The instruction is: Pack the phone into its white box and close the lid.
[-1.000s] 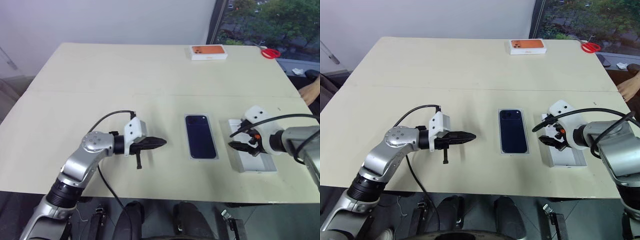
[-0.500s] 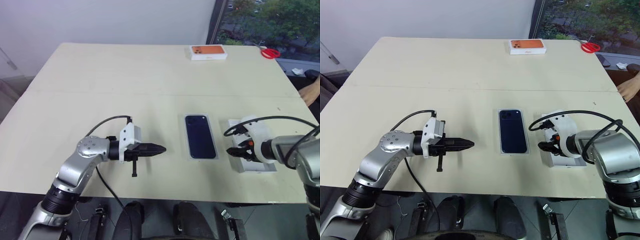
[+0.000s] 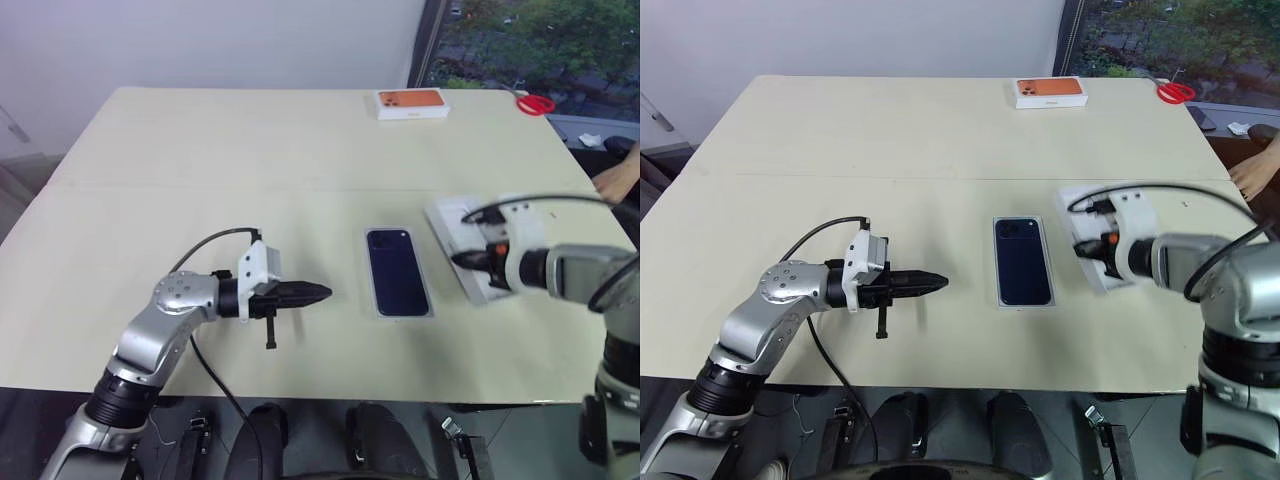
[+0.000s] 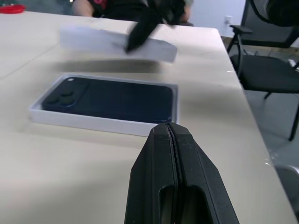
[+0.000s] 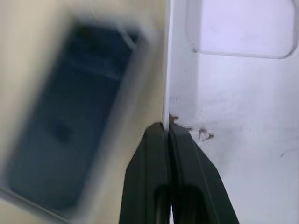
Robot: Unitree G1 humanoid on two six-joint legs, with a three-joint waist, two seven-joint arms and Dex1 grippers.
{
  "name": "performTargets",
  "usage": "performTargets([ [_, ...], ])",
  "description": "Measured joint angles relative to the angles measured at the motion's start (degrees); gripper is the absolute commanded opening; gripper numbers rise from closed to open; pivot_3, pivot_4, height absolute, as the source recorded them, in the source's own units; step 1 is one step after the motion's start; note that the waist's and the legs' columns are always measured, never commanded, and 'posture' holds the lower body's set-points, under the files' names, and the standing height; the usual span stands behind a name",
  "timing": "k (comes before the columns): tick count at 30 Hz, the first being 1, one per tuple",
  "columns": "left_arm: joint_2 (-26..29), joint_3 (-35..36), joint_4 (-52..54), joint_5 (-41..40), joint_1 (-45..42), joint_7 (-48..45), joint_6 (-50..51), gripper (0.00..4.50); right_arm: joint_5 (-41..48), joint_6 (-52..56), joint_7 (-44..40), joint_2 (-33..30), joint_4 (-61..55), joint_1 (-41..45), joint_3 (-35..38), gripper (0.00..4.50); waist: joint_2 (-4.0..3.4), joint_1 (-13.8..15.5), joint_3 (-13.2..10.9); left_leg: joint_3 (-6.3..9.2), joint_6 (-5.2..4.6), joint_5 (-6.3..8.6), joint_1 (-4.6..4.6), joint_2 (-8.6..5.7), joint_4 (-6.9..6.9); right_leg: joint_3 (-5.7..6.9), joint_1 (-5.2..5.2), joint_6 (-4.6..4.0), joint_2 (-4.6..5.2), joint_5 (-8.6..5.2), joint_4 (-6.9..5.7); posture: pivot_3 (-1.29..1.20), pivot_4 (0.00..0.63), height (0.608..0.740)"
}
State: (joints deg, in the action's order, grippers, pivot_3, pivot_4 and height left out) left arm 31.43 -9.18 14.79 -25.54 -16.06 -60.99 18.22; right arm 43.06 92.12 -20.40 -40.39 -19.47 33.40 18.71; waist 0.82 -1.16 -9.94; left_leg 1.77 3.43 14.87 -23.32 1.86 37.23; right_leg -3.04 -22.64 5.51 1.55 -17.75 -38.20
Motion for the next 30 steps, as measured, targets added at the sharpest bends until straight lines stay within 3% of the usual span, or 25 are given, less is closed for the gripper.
performTargets([
  [3, 0.0, 1.6, -2.1, 0.1, -0.3, 1.3, 0.0, 0.00, 13.8, 0.0, 7.5, 4.5, 4.4, 5.7, 2.6, 0.02, 0.00, 0.0, 0.0, 0.01, 0.00, 0.00, -0.02, 0.01, -0.01, 0.01, -0.01, 0.00, 0.00, 0.00, -0.01, 0.00, 0.150, 0.740],
  [5, 0.1, 2.9, -4.0, 0.3, -0.6, 2.3, -0.1, 0.00, 26.1, 0.0, 16.7, 8.7, 10.1, 9.0, 3.4, 0.02, 0.00, 0.1, 0.0, -0.02, -0.01, 0.00, -0.05, 0.00, 0.01, 0.00, -0.04, 0.00, 0.03, 0.00, -0.02, 0.00, 0.150, 0.740],
  [9, 0.5, 4.4, -7.3, 1.5, -1.6, 3.7, -1.2, 0.00, 59.4, -12.9, 42.2, 9.3, 15.2, 8.0, -7.6, 0.02, 0.01, 0.2, 0.0, -0.03, -0.05, 0.02, -0.18, 0.01, 0.06, 0.03, -0.10, 0.01, 0.12, 0.00, 0.00, 0.00, 0.150, 0.740],
  [11, 0.8, 5.1, -8.0, 2.3, -1.6, 4.3, -1.5, 0.00, 65.8, -18.4, 49.5, 12.6, 14.9, 7.0, -10.5, 0.02, 0.01, 0.0, 0.0, -0.05, -0.08, 0.04, -0.18, 0.00, 0.08, 0.01, -0.12, 0.01, 0.11, 0.00, -0.02, 0.00, 0.150, 0.740],
  [17, 1.4, 7.1, -7.8, 2.9, -0.6, 6.3, -2.2, 0.00, 68.3, -30.1, 67.1, 30.4, 7.9, 0.8, -12.6, 0.02, -0.02, -0.2, 0.0, -0.01, -0.08, 0.03, -0.17, 0.11, -0.01, -0.03, -0.31, 0.01, 0.01, 0.00, -0.24, 0.00, 0.150, 0.740],
  [20, 1.5, 7.6, -7.4, 3.0, 0.6, 7.0, -2.2, 0.00, 68.6, -34.1, 76.0, 36.1, 4.7, -3.0, -12.7, 0.02, -0.02, -0.1, 0.0, 0.00, -0.07, 0.03, -0.18, 0.11, 0.00, -0.04, -0.30, 0.00, 0.06, 0.00, -0.22, 0.00, 0.150, 0.740],
  [23, 1.6, 7.7, -6.0, 3.1, 1.7, 7.5, -2.1, 0.00, 68.6, -35.1, 81.0, 36.4, 4.1, -6.7, -12.4, 0.02, -0.03, 0.2, 0.0, -0.02, -0.07, 0.03, -0.18, 0.06, 0.02, -0.05, -0.27, 0.00, 0.16, 0.00, -0.19, 0.00, 0.150, 0.740],
  [29, -0.1, 4.0, -5.3, 5.1, 0.2, 7.8, -1.6, 0.00, 69.9, -34.3, 81.5, 34.5, 3.9, -7.5, -8.5, 0.02, -0.06, 0.1, 0.0, -0.04, -0.08, 0.03, -0.12, 0.04, 0.00, -0.02, -0.20, -0.01, 0.05, -0.01, -0.16, 0.00, 0.150, 0.740],
  [30, -0.5, 3.1, -5.3, 5.5, -0.3, 8.0, -1.6, 0.00, 70.0, -34.0, 81.5, 34.5, 3.9, -7.5, -8.2, 0.29, -0.06, 0.1, 0.0, -0.05, -0.08, 0.03, -0.12, 0.03, -0.01, -0.03, -0.20, -0.01, 0.05, -0.01, -0.16, 0.00, 0.150, 0.740],
])
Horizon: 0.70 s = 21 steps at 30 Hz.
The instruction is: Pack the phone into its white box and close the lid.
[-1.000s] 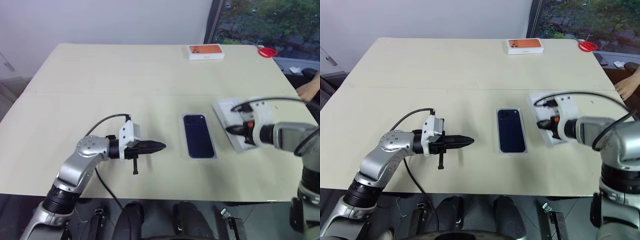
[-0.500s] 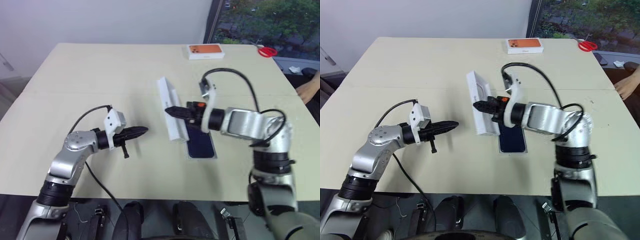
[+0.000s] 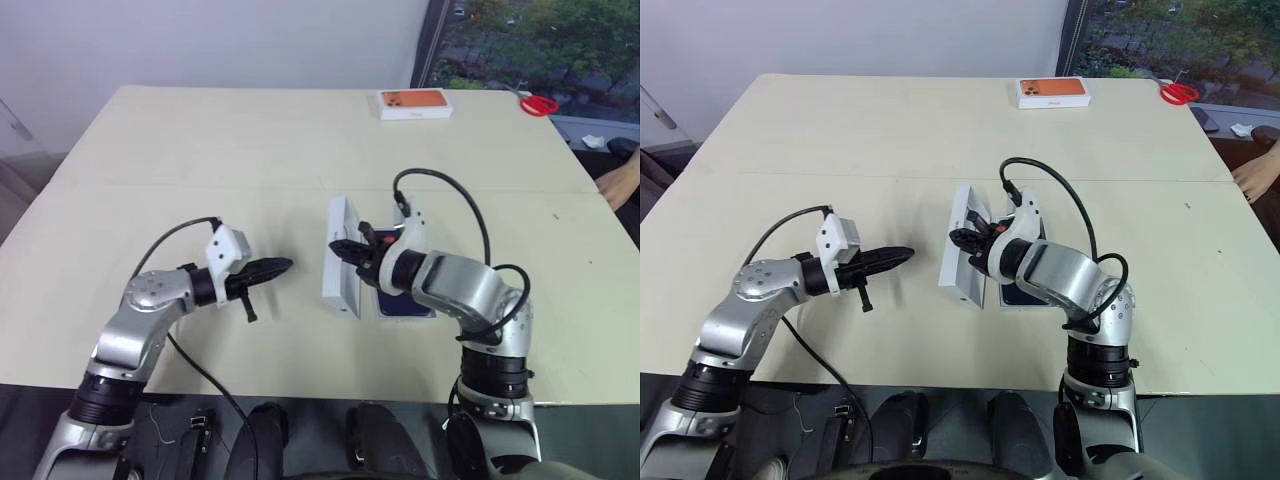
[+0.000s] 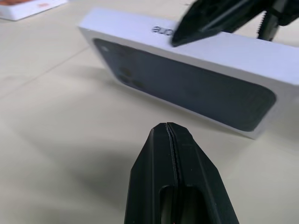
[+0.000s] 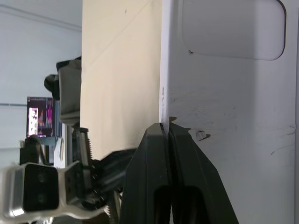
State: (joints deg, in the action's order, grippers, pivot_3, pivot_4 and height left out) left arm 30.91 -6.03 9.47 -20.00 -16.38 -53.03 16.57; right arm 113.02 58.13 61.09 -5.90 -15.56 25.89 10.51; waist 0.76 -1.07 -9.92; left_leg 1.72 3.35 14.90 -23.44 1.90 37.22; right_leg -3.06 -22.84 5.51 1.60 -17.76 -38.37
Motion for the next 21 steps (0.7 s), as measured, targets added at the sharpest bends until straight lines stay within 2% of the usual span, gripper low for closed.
performTargets([
  [3, -1.7, -2.0, -0.9, 1.9, -1.6, 0.8, -0.2, 0.00, 0.1, 0.5, -0.1, -1.3, 0.5, -0.1, 0.9, 1.41, -0.01, 0.1, 0.0, 0.00, 0.00, 0.00, -0.01, -0.01, 0.00, 0.00, 0.00, 0.00, 0.01, 0.00, 0.00, 0.00, 0.150, 0.740],
  [7, -6.7, -4.5, -3.7, 3.3, -5.2, 2.3, -0.2, 0.00, -0.4, 0.6, -0.7, -4.5, 1.6, 0.3, 2.6, 3.55, -0.02, 0.1, 0.0, -0.05, 0.00, 0.00, -0.04, -0.03, 0.01, -0.02, -0.02, 0.01, 0.02, 0.00, 0.04, 0.00, 0.150, 0.740],
  [8, -7.5, -4.8, -4.1, 3.3, -5.8, 2.3, -0.2, 0.00, -0.4, 0.7, -1.1, -5.6, 2.1, 0.8, 3.1, 3.97, -0.02, 0.0, 0.0, -0.04, 0.00, 0.00, -0.04, -0.02, 0.00, -0.03, -0.03, 0.01, 0.00, 0.00, 0.04, 0.00, 0.150, 0.740],
  [11, -9.3, -5.7, -5.8, 3.9, -7.4, 2.4, -0.8, 0.00, -0.4, 1.7, -4.2, -11.3, 3.3, 2.4, 4.4, 3.97, -0.07, -0.2, 0.0, -0.05, -0.01, 0.00, -0.03, 0.00, -0.01, -0.04, -0.05, 0.00, -0.06, 0.00, 0.03, 0.00, 0.150, 0.740],
  [13, -11.7, -6.8, -7.7, 4.4, -8.9, 2.6, -0.8, 0.00, -0.4, 3.0, -7.1, -19.3, 5.3, 3.9, 4.4, 3.97, -0.12, 0.3, 0.0, -0.06, -0.01, 0.00, -0.07, -0.05, 0.02, -0.04, -0.05, 0.00, -0.01, 0.00, 0.04, 0.00, 0.150, 0.740],
  [16, -13.8, -8.2, -9.0, 5.0, -9.8, 2.8, -0.8, 0.00, -0.5, 3.4, -10.7, -26.3, 6.9, 5.7, 5.2, 3.97, -0.11, 0.2, 0.0, -0.07, -0.03, 0.01, -0.06, -0.04, -0.01, -0.06, -0.01, 0.01, -0.03, 0.00, 0.13, 0.00, 0.150, 0.740],
  [21, -18.0, -11.2, -9.4, 6.3, -11.6, 3.6, -0.6, 0.00, -3.7, 5.7, -18.0, -36.7, 8.5, 5.8, 0.7, 3.97, -0.12, 0.0, 0.0, -0.09, -0.09, 0.04, -0.06, -0.02, -0.02, -0.10, -0.02, 0.01, -0.07, 0.00, 0.15, 0.00, 0.150, 0.740],
])
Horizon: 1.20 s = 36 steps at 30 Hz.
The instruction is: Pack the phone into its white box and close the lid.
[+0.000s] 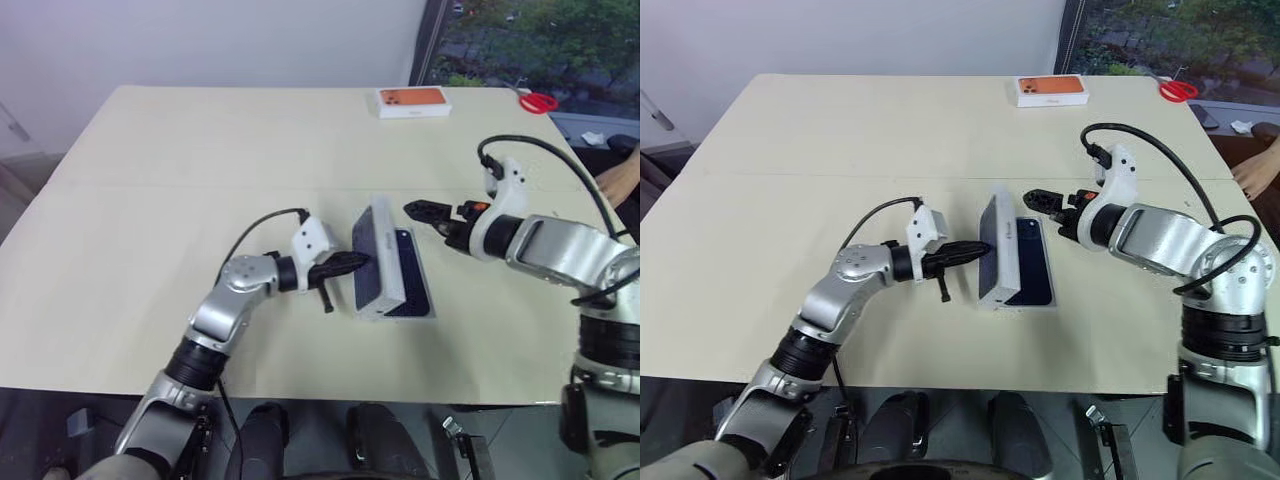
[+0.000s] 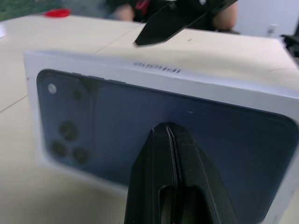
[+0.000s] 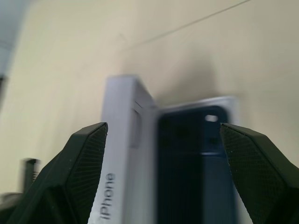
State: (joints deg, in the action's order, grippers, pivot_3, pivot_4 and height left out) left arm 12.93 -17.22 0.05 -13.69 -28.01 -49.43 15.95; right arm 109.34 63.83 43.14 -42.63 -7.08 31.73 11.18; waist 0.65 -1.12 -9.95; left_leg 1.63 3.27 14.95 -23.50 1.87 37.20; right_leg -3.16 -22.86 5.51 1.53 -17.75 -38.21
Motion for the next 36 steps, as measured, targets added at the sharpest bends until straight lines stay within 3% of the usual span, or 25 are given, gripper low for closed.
performTargets([
  [8, 1.1, 1.4, 2.6, -0.7, 0.9, 2.1, 3.5, 0.00, -16.5, 2.8, -15.4, -7.0, -1.4, 0.3, -4.2, 3.97, 0.00, 0.2, 0.0, 0.02, 0.00, 0.00, 0.00, 0.00, 0.03, 0.00, 0.00, 0.00, 0.00, 0.00, -0.01, 0.00, 0.150, 0.740],
  [9, 1.5, 2.6, 3.4, -1.2, 0.9, 2.5, 4.9, 0.00, -18.5, 3.0, -17.4, -7.5, -2.0, 0.3, -4.4, 3.74, 0.00, 0.3, 0.0, 0.03, 0.00, 0.00, 0.00, 0.00, 0.03, 0.00, 0.00, 0.00, 0.00, 0.00, -0.01, 0.00, 0.150, 0.740],
  [12, 4.4, 6.9, 6.5, -4.1, 1.3, 4.3, 11.5, 0.00, -26.4, 3.3, -24.8, -10.5, -4.9, 0.3, -6.9, 2.64, -0.01, 0.2, 0.0, 0.04, 0.00, 0.00, 0.00, 0.00, 0.02, 0.01, -0.02, 0.00, 0.00, 0.00, -0.01, 0.00, 0.150, 0.740],
  [17, 14.2, 8.9, 9.4, -4.2, 3.6, 4.1, 19.2, 0.00, -46.6, 0.6, -40.8, -19.0, -12.1, 0.3, -16.6, 0.02, -0.05, 0.2, 0.0, 0.03, 0.00, 0.00, 0.02, -0.01, -0.01, 0.01, -0.03, 0.00, 0.01, -0.01, 0.03, 0.00, 0.150, 0.740],
  [19, 16.3, 6.8, 10.6, -3.8, 3.7, 2.8, 20.5, 0.00, -54.2, -1.9, -47.1, -20.9, -14.9, 0.2, -20.7, 0.02, -0.03, 0.5, -0.1, 0.05, 0.00, 0.00, 0.01, -0.02, 0.02, 0.04, 0.02, 0.00, 0.05, -0.01, 0.10, 0.00, 0.150, 0.740],
  [24, 15.6, 2.4, 10.9, -2.7, 2.2, 2.4, 23.8, 0.00, -64.9, -5.3, -56.5, -21.7, -16.8, -2.3, -24.5, 0.02, 0.01, 0.5, -0.1, 0.02, 0.00, 0.00, 0.00, -0.06, 0.07, 0.03, 0.08, 0.00, 0.12, -0.01, 0.12, 0.00, 0.150, 0.740],
  [30, 11.4, -5.0, 8.3, 0.1, -0.7, 2.4, 25.1, 0.00, -71.5, -6.3, -63.9, -21.5, -19.7, -4.7, -25.3, 0.02, 0.00, 0.3, -0.1, 0.07, 0.00, 0.00, 0.03, -0.03, 0.04, 0.04, 0.04, 0.00, 0.01, 0.00, 0.06, 0.00, 0.150, 0.740],
  [36, 7.4, -6.3, 6.6, 0.6, -2.1, 3.0, 25.3, 0.00, -76.5, -6.3, -67.2, -20.3, -21.6, -6.4, -25.2, 0.02, 0.00, 0.4, -0.1, 0.06, 0.00, 0.00, 0.03, -0.04, 0.09, 0.03, 0.06, 0.00, 0.04, 0.00, 0.04, 0.00, 0.150, 0.740],
])
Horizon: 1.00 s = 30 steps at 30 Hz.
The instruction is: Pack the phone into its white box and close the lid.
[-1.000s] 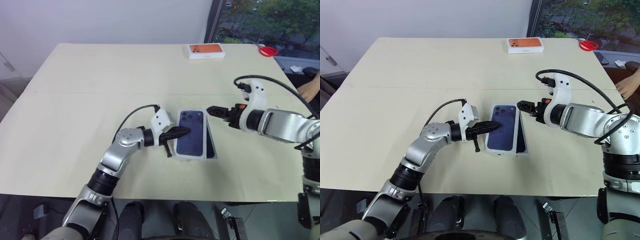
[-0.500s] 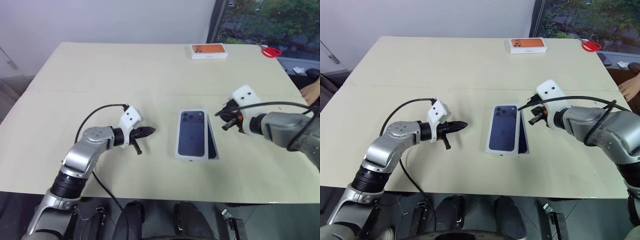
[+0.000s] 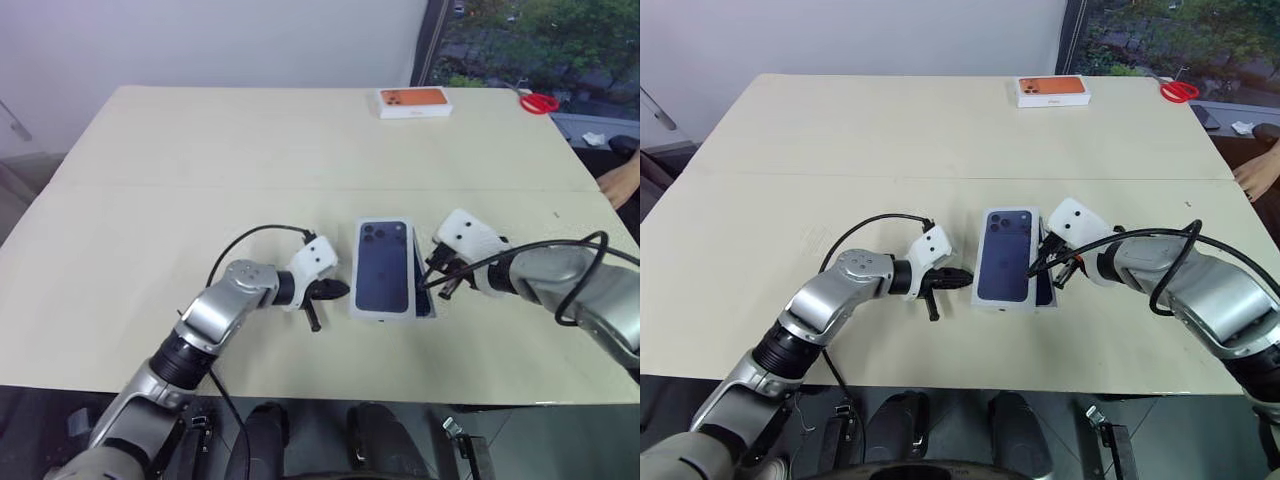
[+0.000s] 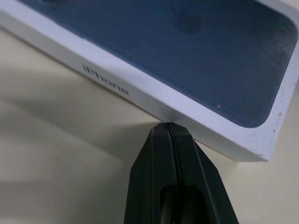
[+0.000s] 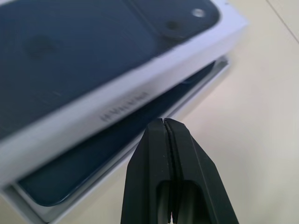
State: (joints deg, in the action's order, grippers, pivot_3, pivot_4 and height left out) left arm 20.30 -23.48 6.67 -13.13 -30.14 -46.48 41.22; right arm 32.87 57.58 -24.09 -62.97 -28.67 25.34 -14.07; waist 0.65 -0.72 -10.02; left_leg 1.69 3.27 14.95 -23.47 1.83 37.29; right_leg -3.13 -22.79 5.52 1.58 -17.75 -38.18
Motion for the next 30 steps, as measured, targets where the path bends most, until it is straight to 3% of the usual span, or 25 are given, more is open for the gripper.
performTargets([
  [10, -6.8, 2.0, -0.9, -1.3, -0.1, 2.2, 2.8, 0.00, -4.6, 2.1, -2.6, 1.3, -0.9, -1.7, 2.6, 0.02, 0.00, 0.1, 0.0, 0.02, 0.00, 0.00, 0.00, -0.01, 0.03, 0.01, 0.02, 0.00, 0.00, 0.00, -0.01, 0.00, 0.150, 0.740],
  [30, -7.6, 2.6, -0.9, -1.7, 0.0, 3.2, 3.3, 0.00, -10.7, 3.3, -5.9, 4.8, -0.6, -5.2, 4.2, 0.02, 0.00, 0.0, 0.0, 0.02, 0.00, 0.00, 0.02, -0.01, 0.04, 0.01, 0.03, 0.01, 0.00, 0.00, -0.03, 0.00, 0.150, 0.740],
])
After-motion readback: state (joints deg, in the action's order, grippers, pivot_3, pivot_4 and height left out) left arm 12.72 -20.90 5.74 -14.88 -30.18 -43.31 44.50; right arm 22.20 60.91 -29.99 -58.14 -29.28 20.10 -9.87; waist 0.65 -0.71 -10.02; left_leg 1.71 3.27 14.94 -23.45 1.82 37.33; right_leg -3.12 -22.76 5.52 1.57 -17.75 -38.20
